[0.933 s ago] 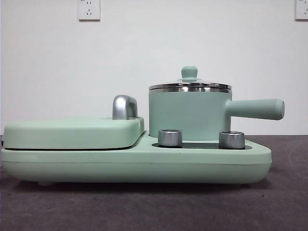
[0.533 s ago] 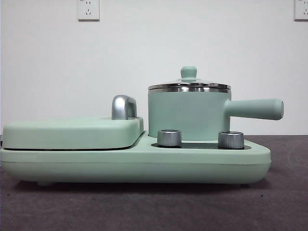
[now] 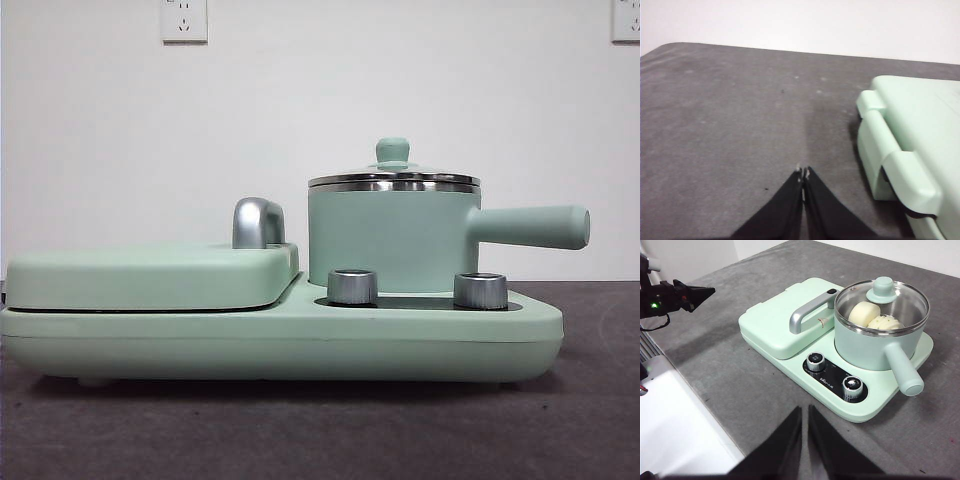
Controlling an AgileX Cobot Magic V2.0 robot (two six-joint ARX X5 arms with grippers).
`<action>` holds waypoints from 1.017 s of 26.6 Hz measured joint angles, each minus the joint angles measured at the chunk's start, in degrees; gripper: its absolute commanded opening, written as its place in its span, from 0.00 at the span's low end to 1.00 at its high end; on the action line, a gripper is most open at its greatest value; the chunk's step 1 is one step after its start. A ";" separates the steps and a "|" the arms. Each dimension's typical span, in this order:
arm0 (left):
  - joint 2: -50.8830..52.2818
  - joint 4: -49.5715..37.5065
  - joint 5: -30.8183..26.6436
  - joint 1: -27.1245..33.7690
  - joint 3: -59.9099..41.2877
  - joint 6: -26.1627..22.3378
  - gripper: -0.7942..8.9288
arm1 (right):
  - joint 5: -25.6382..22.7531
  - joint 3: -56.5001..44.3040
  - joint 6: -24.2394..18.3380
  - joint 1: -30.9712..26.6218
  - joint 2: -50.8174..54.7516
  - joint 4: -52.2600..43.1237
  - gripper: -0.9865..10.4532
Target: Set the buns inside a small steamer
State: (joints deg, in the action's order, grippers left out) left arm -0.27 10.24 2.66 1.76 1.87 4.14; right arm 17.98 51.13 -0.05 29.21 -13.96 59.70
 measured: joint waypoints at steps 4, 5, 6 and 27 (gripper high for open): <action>0.00 0.02 -0.44 0.00 0.00 -0.04 0.09 | 0.00 0.00 0.00 0.00 0.00 0.00 0.10; 0.00 0.02 -0.44 0.00 0.00 -0.04 0.09 | 0.00 0.00 0.00 0.00 0.00 0.00 0.10; 0.00 0.02 -0.46 0.00 0.00 -0.04 0.09 | 0.00 0.00 0.00 0.00 0.00 0.00 0.10; 0.00 0.04 -0.61 0.00 0.00 -0.04 0.09 | 0.48 0.00 0.00 -2.62 0.02 -0.02 0.10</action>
State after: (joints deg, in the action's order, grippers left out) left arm -0.27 10.28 2.04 1.76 1.87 4.10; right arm 18.46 51.13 -0.05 26.59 -13.93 59.68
